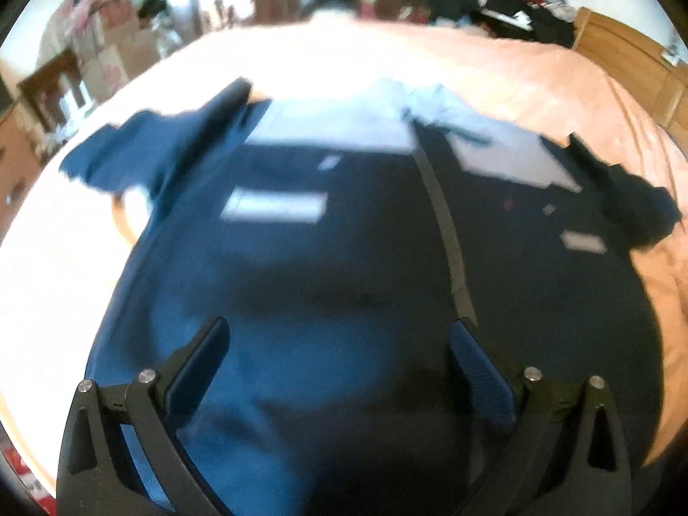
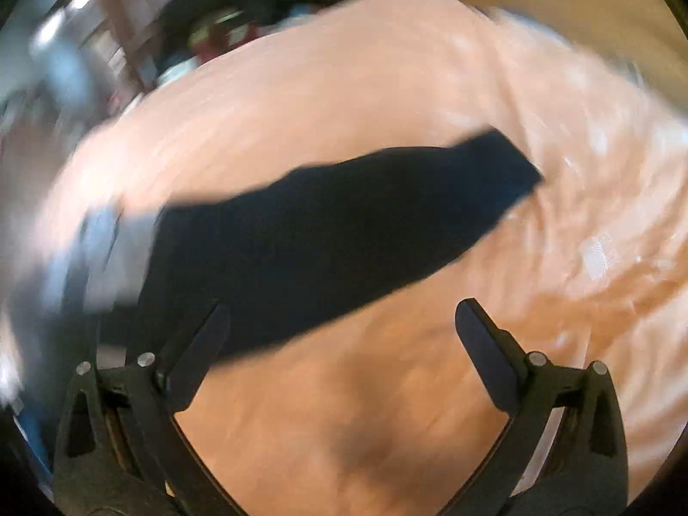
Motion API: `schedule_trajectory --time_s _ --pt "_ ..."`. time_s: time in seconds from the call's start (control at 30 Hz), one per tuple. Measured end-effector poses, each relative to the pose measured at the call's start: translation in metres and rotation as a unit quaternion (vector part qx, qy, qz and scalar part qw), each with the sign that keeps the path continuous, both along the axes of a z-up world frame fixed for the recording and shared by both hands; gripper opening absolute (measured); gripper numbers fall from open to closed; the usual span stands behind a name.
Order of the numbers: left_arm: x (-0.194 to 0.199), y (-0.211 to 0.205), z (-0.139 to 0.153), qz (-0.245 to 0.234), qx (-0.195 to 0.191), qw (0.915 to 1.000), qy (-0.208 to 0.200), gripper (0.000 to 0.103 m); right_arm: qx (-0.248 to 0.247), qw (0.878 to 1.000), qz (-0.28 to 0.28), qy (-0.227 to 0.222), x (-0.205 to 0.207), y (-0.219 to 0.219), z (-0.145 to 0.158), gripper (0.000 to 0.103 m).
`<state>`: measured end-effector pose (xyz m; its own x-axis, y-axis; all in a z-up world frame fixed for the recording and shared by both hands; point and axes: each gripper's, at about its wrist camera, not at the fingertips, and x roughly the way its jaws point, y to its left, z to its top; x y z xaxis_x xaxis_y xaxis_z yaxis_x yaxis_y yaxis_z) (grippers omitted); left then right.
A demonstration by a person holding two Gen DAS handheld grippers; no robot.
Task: Fold small clothes
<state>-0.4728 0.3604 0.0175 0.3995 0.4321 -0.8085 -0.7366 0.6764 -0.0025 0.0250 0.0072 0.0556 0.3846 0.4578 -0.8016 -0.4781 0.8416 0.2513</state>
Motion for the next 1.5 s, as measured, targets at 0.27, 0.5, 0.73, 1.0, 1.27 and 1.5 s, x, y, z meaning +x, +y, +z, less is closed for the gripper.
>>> schedule_trajectory --time_s 0.27,0.5,0.73,1.0,1.27,1.5 --pt "0.043 0.005 0.024 -0.009 0.012 0.9991 -0.039 0.102 0.079 0.986 -0.115 0.093 0.110 -0.060 -0.038 0.084" --pt "0.065 0.018 0.029 -0.005 0.022 0.9988 -0.044 0.102 0.036 0.992 -0.105 0.063 0.121 -0.046 -0.049 0.065" --pt "0.047 0.030 0.041 0.010 0.025 0.9972 -0.070 0.102 0.083 0.995 -0.062 -0.011 0.089 -0.029 -0.003 0.012" --pt "-0.016 0.061 0.060 0.066 0.017 0.9906 -0.118 0.102 0.205 0.964 0.162 -0.050 -0.099 0.151 0.093 0.012" --pt "-0.097 0.080 0.093 0.112 0.041 0.9828 -0.142 0.102 0.202 0.921 0.333 0.027 -0.256 0.366 0.071 0.022" --pt "-0.110 0.093 0.080 0.100 0.024 0.9860 -0.131 0.102 0.192 0.924 0.329 0.015 -0.291 0.318 0.066 0.040"
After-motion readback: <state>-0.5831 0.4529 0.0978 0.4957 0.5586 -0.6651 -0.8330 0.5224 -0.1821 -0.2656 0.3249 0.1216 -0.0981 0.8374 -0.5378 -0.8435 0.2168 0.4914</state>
